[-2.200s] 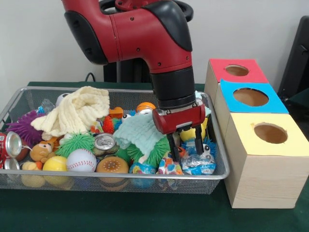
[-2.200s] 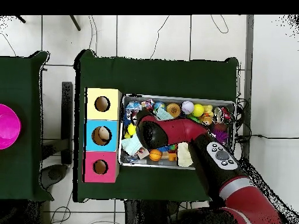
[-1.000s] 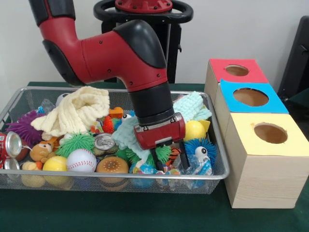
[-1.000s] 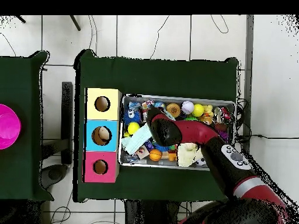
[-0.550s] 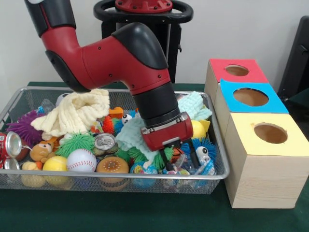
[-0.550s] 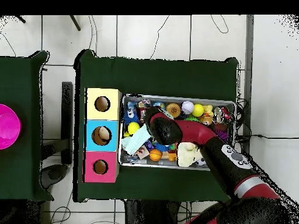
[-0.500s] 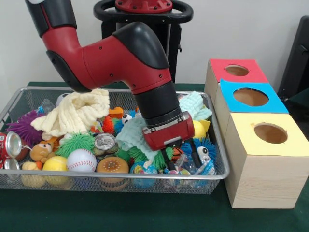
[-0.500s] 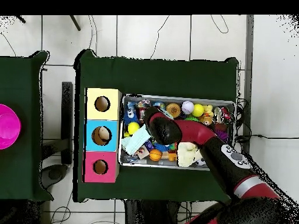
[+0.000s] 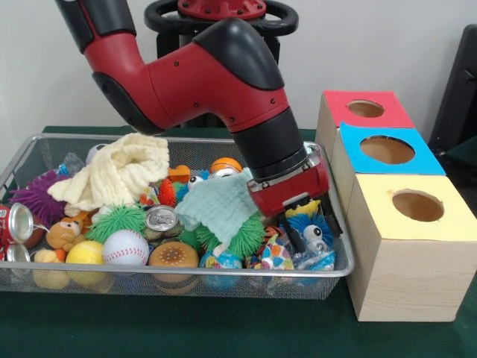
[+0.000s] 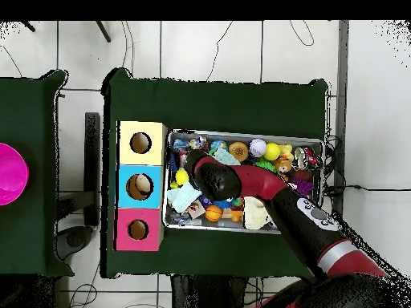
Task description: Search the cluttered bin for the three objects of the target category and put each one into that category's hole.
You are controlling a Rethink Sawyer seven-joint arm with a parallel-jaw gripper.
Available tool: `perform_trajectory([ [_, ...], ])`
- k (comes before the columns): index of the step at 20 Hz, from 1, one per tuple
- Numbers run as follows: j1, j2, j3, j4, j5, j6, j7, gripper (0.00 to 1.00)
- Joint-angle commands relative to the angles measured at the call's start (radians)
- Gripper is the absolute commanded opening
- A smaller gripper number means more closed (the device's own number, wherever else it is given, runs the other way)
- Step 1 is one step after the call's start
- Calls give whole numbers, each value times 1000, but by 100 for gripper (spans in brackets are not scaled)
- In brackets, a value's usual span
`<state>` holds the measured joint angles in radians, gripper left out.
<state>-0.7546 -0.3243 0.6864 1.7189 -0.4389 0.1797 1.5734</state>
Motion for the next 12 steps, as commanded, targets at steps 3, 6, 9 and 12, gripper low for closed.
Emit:
perform_trajectory([
  [3,72,-29,-91,-19,-12,148,39,100],
  [6,111,-40,-152,-49,-38,155,29,100],
  [9,154,-46,-215,-83,-56,146,32,100],
  [12,183,-48,-252,-103,-72,115,35,100],
])
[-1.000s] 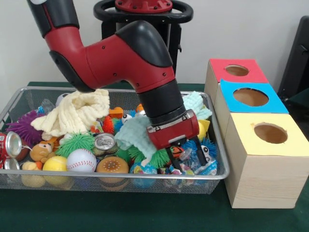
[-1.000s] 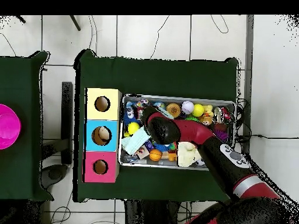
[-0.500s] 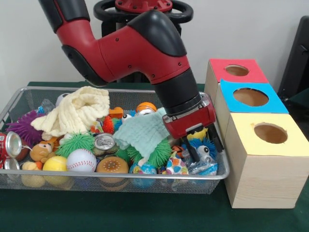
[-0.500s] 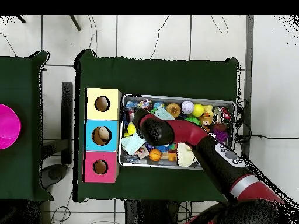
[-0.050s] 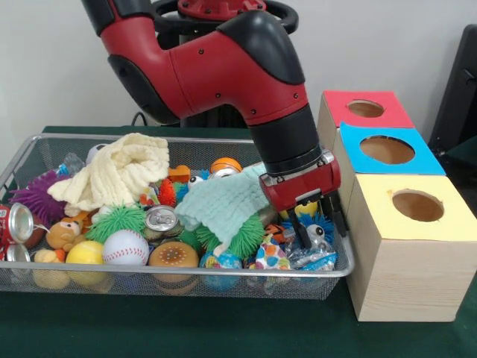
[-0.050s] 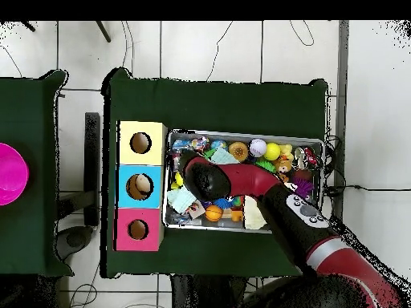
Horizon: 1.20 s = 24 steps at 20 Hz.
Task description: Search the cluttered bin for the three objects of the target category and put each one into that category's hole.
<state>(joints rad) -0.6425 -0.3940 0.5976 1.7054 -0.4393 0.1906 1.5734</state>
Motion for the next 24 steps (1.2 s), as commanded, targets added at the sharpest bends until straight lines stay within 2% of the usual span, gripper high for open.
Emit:
perform_trajectory([
  [1,82,19,-177,-97,-77,89,39,100],
  [7,124,-2,-241,-101,-70,63,62,100],
  [16,118,-22,-238,-84,-43,89,47,100],
  [24,91,-78,-219,-55,-39,109,28,100],
])
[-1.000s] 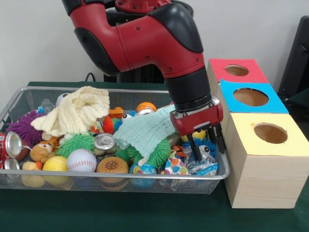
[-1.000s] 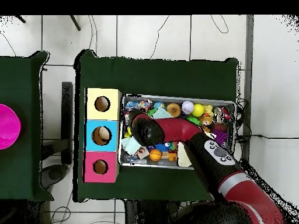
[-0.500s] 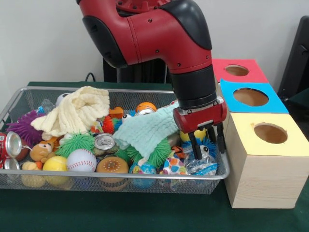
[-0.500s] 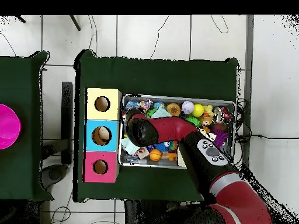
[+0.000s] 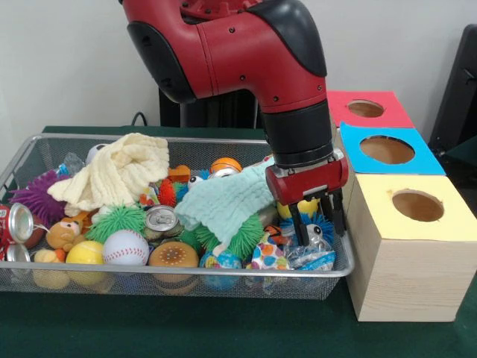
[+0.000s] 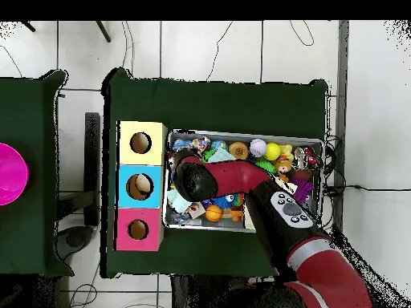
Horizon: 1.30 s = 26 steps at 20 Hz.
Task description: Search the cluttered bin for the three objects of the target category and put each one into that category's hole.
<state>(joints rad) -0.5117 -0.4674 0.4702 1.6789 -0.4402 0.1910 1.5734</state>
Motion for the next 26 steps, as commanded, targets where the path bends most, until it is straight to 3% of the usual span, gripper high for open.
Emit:
perform_trajectory([
  [1,-42,-3,-91,-30,-42,102,26,100],
  [11,-37,-13,-108,-33,-44,105,18,100],
  [17,-29,88,-110,-65,-60,16,37,100],
  [26,27,142,-151,-102,-62,-80,87,100],
])
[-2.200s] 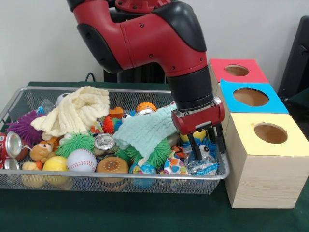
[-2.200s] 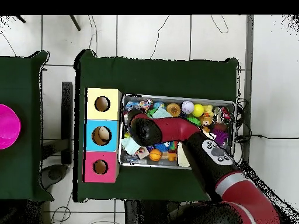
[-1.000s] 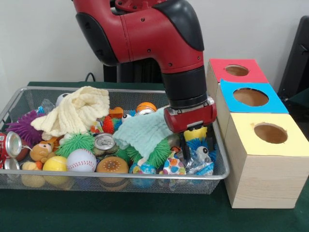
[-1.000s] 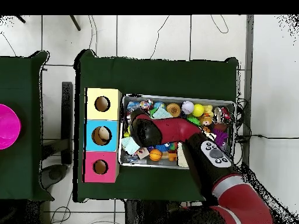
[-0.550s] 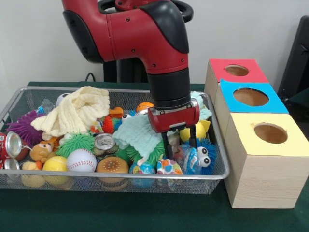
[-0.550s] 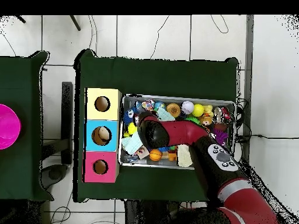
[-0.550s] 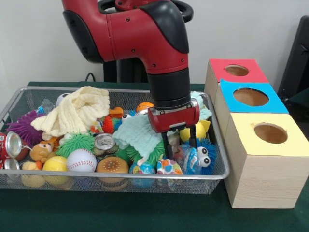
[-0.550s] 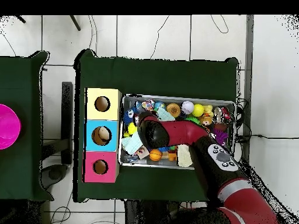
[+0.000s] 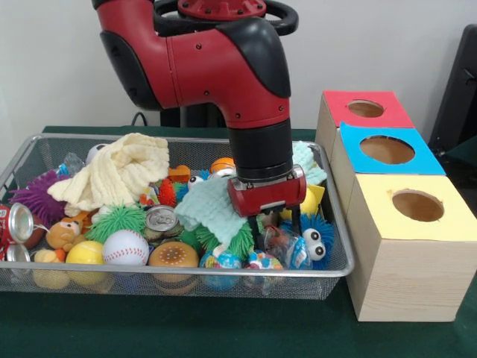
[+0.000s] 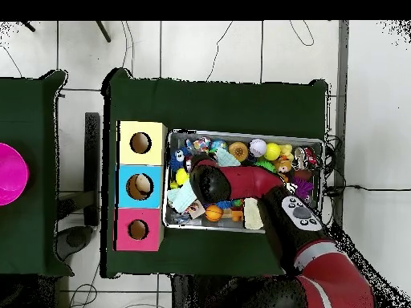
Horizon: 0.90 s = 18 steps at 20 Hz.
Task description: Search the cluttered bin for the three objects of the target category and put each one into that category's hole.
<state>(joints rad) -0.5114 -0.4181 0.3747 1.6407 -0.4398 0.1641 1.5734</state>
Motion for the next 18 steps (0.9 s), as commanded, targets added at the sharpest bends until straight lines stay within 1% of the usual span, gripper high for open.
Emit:
perform_trajectory([
  [1,35,96,-64,-70,-59,-63,93,100],
  [3,57,97,-92,-80,-54,-90,109,100],
  [5,54,100,-94,-79,-47,-111,111,100],
  [6,50,101,-92,-75,-35,-101,112,100],
  [7,45,102,-89,-70,-23,-98,105,0],
  [18,35,91,-70,-63,-9,-70,100,0],
])
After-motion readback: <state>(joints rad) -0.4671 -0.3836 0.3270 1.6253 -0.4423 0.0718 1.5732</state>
